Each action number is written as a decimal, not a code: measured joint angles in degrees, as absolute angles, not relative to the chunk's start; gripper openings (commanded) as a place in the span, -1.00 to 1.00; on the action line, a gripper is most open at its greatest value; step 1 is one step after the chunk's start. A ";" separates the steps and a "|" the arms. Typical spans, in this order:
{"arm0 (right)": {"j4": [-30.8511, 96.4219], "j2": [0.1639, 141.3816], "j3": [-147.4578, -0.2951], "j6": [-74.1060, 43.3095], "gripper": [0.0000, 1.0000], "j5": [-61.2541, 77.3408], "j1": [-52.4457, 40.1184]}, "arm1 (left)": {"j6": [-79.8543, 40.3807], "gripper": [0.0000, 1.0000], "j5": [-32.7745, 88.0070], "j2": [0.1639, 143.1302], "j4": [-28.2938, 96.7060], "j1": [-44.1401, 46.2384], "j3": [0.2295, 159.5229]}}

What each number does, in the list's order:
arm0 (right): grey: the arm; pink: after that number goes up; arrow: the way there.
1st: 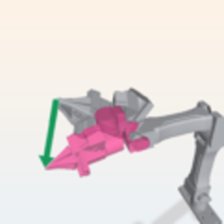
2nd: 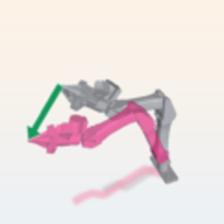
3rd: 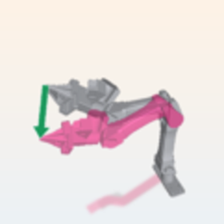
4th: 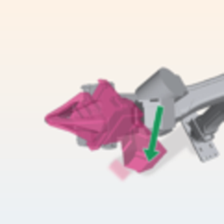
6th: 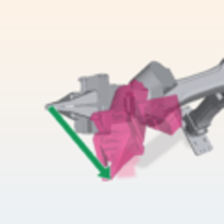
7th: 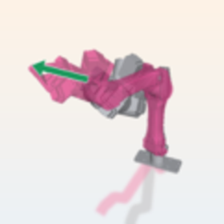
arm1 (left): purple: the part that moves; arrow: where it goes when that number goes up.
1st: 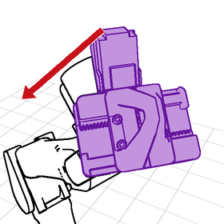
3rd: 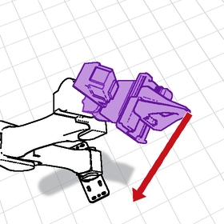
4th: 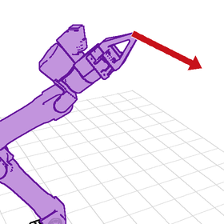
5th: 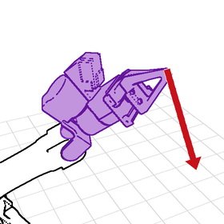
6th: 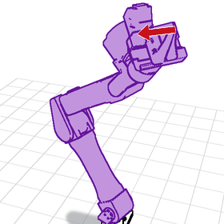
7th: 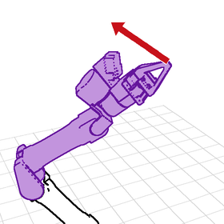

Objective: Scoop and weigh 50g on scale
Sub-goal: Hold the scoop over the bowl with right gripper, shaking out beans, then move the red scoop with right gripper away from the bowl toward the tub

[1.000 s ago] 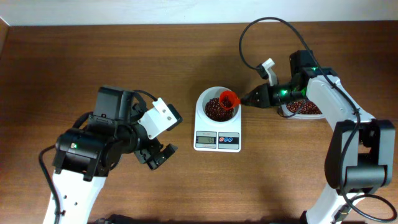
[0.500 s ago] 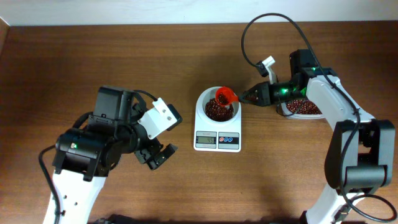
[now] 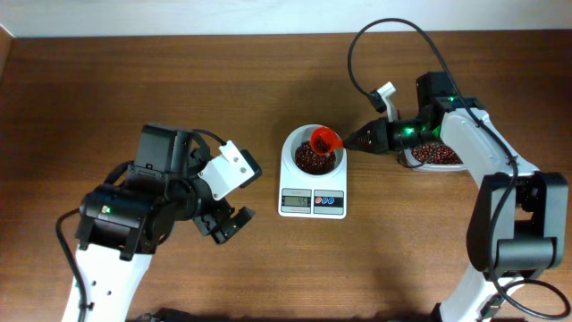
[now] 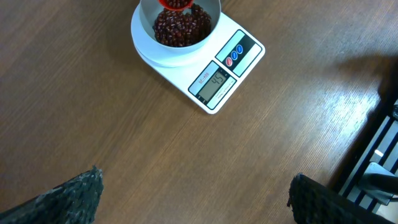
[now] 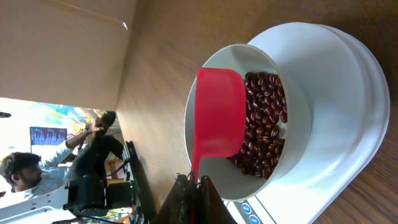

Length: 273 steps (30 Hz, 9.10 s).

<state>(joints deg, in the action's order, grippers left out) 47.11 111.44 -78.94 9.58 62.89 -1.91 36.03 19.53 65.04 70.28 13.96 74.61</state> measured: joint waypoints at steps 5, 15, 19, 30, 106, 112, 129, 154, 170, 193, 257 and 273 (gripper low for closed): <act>47.11 111.44 -78.94 11.20 -0.92 68.10 -1.80 | 36.03 0.98 19.53 65.04 70.28 13.96 74.61; 47.51 111.37 -78.96 9.34 -0.92 61.56 -2.04 | 36.03 0.98 19.53 65.04 70.28 13.96 74.61; 48.23 111.04 -79.46 11.18 -0.92 61.47 -2.07 | 36.03 0.98 19.53 65.04 70.30 13.96 74.61; 51.24 110.15 -82.24 11.44 -0.92 56.97 -3.16 | 36.03 0.98 19.53 65.04 70.28 13.96 74.61; 58.94 108.36 -89.97 5.98 -0.92 44.47 -7.22 | 36.03 0.98 19.53 65.04 70.28 13.96 74.61; 58.96 108.36 -90.28 5.93 -0.92 46.30 -7.22 | 36.03 0.98 19.53 65.04 70.30 13.96 74.61; 59.22 108.36 -90.28 5.91 -0.92 48.14 -7.16 | 36.03 0.98 19.53 65.04 70.28 13.96 74.61; 60.73 108.25 -90.54 10.72 -0.92 51.92 -5.65 | 36.03 0.98 19.53 65.04 70.28 13.96 74.61; 62.17 108.25 -90.59 8.71 -0.92 45.74 -5.78 | 36.03 0.98 19.53 65.04 70.30 13.96 74.61; 62.78 108.25 -90.65 8.78 -0.92 47.68 -6.33 | 36.03 0.98 19.53 65.04 70.28 13.96 74.61; 79.37 107.04 -101.14 6.22 -0.92 -9.47 3.22 | 36.03 0.98 19.53 65.04 70.28 13.96 74.61; 96.86 96.97 -111.15 -8.01 -0.92 9.56 9.87 | 36.03 0.98 19.53 65.04 70.17 13.96 74.65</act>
